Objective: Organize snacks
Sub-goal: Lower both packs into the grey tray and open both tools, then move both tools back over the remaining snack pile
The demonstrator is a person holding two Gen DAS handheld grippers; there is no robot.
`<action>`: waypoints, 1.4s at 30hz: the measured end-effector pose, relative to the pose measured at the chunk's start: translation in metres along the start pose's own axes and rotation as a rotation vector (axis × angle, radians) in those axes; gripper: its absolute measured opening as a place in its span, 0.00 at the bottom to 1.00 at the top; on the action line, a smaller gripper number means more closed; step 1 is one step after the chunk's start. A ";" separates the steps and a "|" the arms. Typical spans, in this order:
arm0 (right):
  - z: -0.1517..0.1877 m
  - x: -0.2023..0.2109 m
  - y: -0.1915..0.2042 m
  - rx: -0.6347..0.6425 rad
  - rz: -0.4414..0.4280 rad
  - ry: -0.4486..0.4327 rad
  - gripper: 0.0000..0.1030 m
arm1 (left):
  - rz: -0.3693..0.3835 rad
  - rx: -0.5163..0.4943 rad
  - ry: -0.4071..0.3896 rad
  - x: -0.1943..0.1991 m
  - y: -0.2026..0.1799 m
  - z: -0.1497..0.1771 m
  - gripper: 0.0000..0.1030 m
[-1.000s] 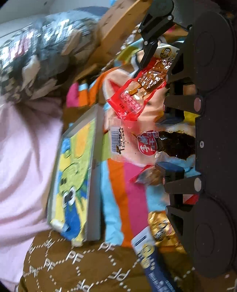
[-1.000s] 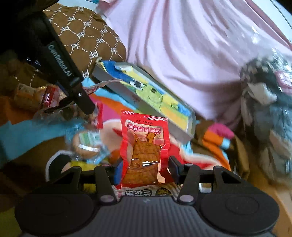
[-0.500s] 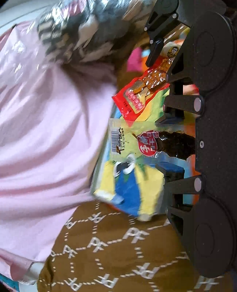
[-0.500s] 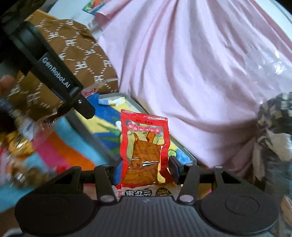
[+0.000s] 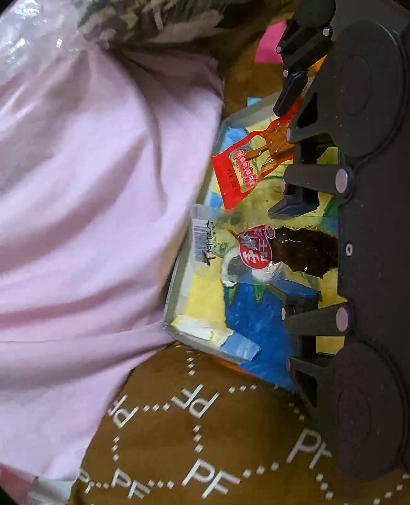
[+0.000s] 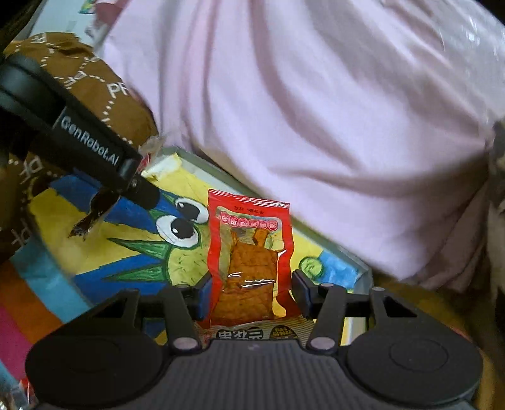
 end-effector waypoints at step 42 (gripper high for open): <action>0.043 0.175 -0.033 -0.468 -0.058 -0.299 1.00 | -0.134 -0.200 -0.189 0.155 -0.024 0.073 0.99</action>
Point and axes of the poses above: each gripper's, at about its wrist camera, not at the fingertips, and x roughly against the way its jaws point, y to its left, z to its underside, the point moved 1 cm from there along -x, roughly the way its jaws point, and after that the axes turned 1 degree about -x, right-handed, at the moved point
